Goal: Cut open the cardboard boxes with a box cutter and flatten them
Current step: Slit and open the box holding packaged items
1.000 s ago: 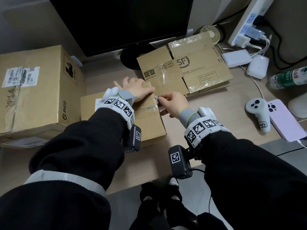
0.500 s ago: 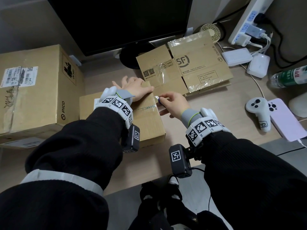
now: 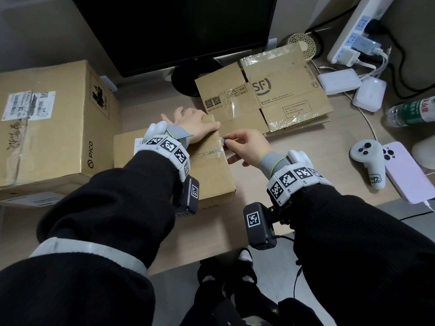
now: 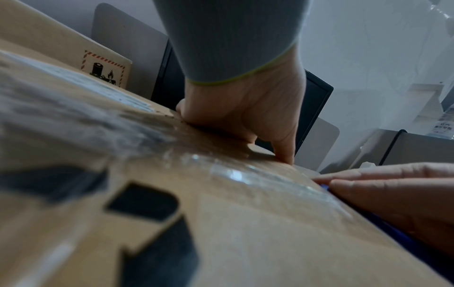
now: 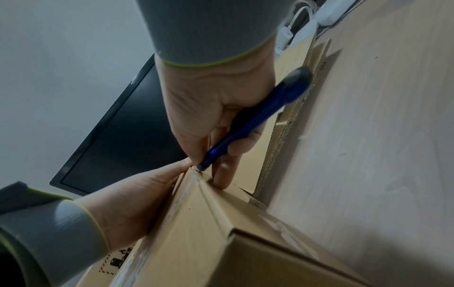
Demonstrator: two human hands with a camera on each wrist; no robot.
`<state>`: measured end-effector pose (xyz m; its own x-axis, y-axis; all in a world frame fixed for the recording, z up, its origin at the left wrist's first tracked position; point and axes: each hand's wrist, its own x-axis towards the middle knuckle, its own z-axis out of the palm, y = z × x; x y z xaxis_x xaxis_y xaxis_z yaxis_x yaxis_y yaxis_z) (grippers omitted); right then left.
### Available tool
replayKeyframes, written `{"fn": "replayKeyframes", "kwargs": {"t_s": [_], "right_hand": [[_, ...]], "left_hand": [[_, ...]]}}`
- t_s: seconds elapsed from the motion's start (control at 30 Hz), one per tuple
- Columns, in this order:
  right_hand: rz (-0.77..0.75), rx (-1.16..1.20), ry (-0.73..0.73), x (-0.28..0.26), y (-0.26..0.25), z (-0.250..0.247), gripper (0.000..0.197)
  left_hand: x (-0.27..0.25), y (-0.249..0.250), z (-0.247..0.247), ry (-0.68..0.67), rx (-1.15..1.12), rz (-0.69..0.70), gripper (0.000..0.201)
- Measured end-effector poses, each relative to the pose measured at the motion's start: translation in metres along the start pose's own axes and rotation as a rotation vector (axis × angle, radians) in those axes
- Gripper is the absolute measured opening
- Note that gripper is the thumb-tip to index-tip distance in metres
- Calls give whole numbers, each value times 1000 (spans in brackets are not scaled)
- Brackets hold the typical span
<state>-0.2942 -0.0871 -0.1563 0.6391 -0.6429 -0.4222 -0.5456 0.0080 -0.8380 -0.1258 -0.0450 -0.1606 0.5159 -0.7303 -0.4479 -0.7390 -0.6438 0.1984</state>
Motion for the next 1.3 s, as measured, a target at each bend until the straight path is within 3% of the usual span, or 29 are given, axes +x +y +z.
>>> {"fn": "replayKeyframes", "kwargs": {"t_s": [0.97,1.1,1.2,1.3], "right_hand": [[2,7,-168,-32,23,-10,23],[26,-30,-193,-36,25,-13,14],[73,2,-153,-40,28,-15,13],[175,154,14,-41,30,-20,22]], "left_hand": [[-4,1,-1,22,35,5,67],[-8,2,-1,34,20,19,67],[-9,0,-3,29,2,24,69],[-9,-4,-8,20,-115,43,67]]}}
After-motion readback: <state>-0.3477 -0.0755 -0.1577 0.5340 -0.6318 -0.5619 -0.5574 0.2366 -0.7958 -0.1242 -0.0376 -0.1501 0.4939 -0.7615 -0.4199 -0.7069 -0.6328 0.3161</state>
